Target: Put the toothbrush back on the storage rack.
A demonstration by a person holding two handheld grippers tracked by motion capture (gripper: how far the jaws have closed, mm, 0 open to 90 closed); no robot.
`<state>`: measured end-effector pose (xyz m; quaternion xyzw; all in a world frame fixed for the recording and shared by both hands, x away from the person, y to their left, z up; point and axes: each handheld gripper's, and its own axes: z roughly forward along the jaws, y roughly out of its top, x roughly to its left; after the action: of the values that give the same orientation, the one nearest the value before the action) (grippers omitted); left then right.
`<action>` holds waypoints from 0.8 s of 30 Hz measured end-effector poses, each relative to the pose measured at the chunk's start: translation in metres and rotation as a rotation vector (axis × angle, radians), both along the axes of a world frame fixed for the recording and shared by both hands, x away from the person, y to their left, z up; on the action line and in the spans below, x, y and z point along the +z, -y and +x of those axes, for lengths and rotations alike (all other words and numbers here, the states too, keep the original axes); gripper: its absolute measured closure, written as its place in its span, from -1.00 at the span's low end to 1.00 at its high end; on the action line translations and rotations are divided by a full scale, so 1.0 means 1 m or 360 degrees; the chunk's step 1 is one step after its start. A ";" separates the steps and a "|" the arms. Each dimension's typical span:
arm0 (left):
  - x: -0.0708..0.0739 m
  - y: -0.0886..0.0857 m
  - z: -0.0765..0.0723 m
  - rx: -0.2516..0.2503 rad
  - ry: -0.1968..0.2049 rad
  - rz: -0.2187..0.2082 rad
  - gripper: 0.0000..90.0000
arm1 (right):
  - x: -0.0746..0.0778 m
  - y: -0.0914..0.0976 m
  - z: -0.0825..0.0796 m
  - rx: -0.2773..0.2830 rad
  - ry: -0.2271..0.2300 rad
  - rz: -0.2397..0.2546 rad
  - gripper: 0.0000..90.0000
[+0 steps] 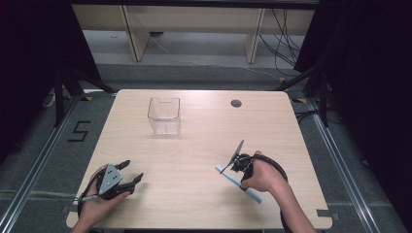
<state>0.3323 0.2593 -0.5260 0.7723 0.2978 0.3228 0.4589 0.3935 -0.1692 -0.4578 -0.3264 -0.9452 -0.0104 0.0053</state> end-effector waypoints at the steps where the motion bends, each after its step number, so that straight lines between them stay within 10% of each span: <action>1: 0.000 0.000 -0.002 0.0023 -0.0007 -0.0002 -0.27 | 0.000 0.000 0.000 0.0000 0.0000 0.0000 0.53; 24: 0.000 0.000 0.000 0.0002 -0.0002 -0.0013 -0.27 | -0.014 -0.017 0.009 -0.0011 -0.0051 -0.0126 0.68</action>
<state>0.3320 0.2596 -0.5260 0.7705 0.2999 0.3213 0.4616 0.4027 -0.1522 -0.4718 -0.3298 -0.9435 0.0323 0.0074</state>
